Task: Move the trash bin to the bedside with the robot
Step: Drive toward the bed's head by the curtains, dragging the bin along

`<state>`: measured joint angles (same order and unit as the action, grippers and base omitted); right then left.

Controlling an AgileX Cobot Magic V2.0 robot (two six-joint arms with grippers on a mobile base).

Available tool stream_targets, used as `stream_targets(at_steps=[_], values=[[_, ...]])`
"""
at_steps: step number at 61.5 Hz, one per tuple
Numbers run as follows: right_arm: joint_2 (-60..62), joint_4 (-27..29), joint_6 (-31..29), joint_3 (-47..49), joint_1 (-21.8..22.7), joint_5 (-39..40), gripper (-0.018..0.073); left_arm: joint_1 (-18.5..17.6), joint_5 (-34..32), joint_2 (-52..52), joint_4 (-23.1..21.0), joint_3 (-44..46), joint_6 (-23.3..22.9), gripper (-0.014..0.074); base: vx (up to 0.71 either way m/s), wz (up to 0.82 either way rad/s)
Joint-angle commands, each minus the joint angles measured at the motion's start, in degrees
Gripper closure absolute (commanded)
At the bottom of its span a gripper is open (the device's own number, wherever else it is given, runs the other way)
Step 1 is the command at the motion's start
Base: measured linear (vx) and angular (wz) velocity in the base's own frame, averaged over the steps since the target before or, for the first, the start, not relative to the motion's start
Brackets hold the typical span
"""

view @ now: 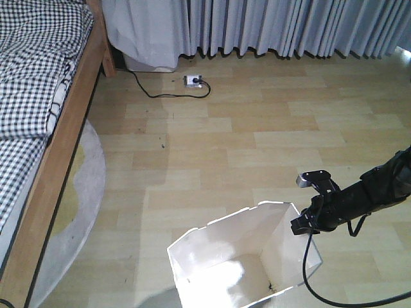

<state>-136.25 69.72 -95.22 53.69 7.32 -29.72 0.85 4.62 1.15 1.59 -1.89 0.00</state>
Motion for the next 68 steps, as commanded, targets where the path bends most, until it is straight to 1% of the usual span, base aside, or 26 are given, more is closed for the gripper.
stream_targets(at_steps=[1, 68], values=[[4.0, 2.4, 0.3, 0.5, 0.2, -10.4, 0.0563, 0.0, -4.3, 0.4, -0.5, -0.7, -0.8, 0.0603, 0.35, -0.01], [4.0, 2.5, 0.3, 0.5, 0.2, -10.4, 0.0563, 0.0, -4.3, 0.4, -0.5, -0.7, -0.8, 0.0603, 0.33, 0.03]])
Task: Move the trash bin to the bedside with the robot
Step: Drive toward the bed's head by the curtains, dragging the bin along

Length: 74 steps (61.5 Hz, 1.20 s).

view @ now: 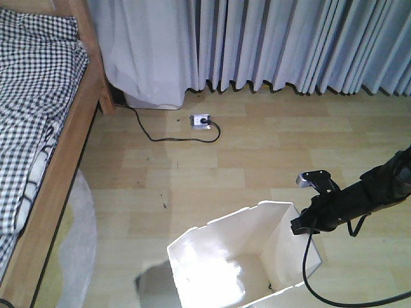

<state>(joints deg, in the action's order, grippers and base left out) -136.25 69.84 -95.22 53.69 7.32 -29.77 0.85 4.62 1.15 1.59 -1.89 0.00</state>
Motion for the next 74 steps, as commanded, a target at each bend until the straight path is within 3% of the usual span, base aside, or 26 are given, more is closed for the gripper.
stream_targets(at_steps=[1, 74], values=[[4.0, 2.4, 0.3, 0.5, 0.2, -10.4, 0.0563, 0.0, -4.3, 0.4, -0.5, -0.7, -0.8, 0.0603, 0.33, -0.03], [4.0, 2.5, 0.3, 0.5, 0.2, -10.4, 0.0563, 0.0, -4.3, 0.4, -0.5, -0.7, -0.8, 0.0603, 0.3, 0.03]])
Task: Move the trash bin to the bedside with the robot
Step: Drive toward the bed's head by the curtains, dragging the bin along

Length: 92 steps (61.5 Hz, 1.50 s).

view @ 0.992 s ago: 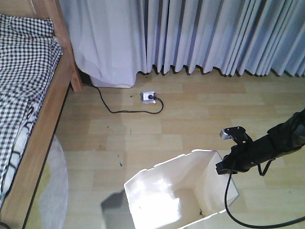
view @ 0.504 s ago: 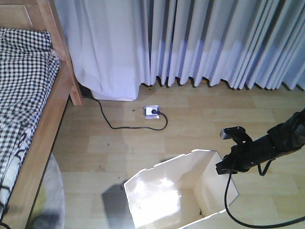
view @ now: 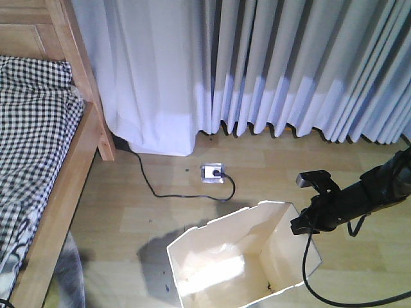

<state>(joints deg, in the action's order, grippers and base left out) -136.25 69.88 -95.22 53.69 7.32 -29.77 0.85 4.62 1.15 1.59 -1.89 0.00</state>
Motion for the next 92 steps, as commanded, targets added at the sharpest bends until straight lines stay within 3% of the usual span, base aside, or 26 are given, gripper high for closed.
stream_targets(at_steps=[1, 49, 92], values=[[4.0, 2.4, 0.3, 0.5, 0.2, -10.4, 0.0563, 0.0, -4.3, 0.4, -0.5, -0.7, -0.8, 0.0603, 0.27, 0.03], [4.0, 2.4, 0.3, 0.5, 0.2, -10.4, 0.0563, 0.0, -4.3, 0.4, -0.5, -0.7, -0.8, 0.0603, 0.22, 0.0], [4.0, 2.4, 0.3, 0.5, 0.2, -10.4, 0.0563, 0.0, -4.3, 0.4, -0.5, -0.7, -0.8, 0.0603, 0.04, 0.0]])
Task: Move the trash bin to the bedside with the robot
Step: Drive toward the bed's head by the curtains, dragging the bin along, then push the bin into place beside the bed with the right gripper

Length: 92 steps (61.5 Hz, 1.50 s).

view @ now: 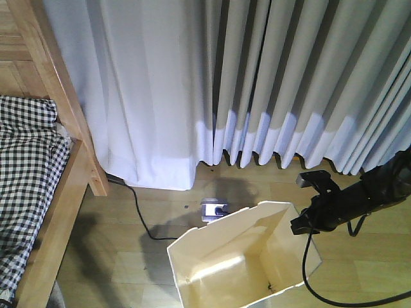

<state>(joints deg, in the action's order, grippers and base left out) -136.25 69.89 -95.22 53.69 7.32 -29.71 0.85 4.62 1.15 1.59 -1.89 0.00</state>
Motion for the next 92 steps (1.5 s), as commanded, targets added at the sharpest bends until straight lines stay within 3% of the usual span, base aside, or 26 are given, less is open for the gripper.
stream_targets(at_steps=[1, 22, 42, 64, 80, 92], values=[[4.0, 2.4, 0.3, 0.5, 0.2, -10.4, 0.0563, 0.0, -4.3, 0.4, -0.5, -0.7, -0.8, 0.0603, 0.0, 0.0], [4.0, 2.5, 0.3, 0.5, 0.2, -10.4, 0.0563, 0.0, -4.3, 0.4, -0.5, -0.7, -0.8, 0.0603, 0.0, 0.0], [3.8, 7.3, 0.1, 0.7, 0.2, -6.1, 0.0563, 0.0, -4.3, 0.4, -0.5, -0.7, -0.8, 0.0603, 0.0, 0.0], [-2.4, 5.5, 2.7, 7.4, 1.0, -4.6, 0.0561, 0.0, -4.3, 0.4, -0.5, -0.7, -0.8, 0.0603, 0.0, 0.0], [-9.0, 5.1, 3.8, 14.2, 7.0, -9.4, 0.0561, 0.0, -4.3, 0.4, -0.5, -0.7, -0.8, 0.0603, 0.0, 0.0], [-16.7, -0.8, 8.6, 22.4, 5.9, -10.9, 0.0561, 0.0, -4.3, 0.4, -0.5, -0.7, -0.8, 0.0603, 0.0, 0.0]])
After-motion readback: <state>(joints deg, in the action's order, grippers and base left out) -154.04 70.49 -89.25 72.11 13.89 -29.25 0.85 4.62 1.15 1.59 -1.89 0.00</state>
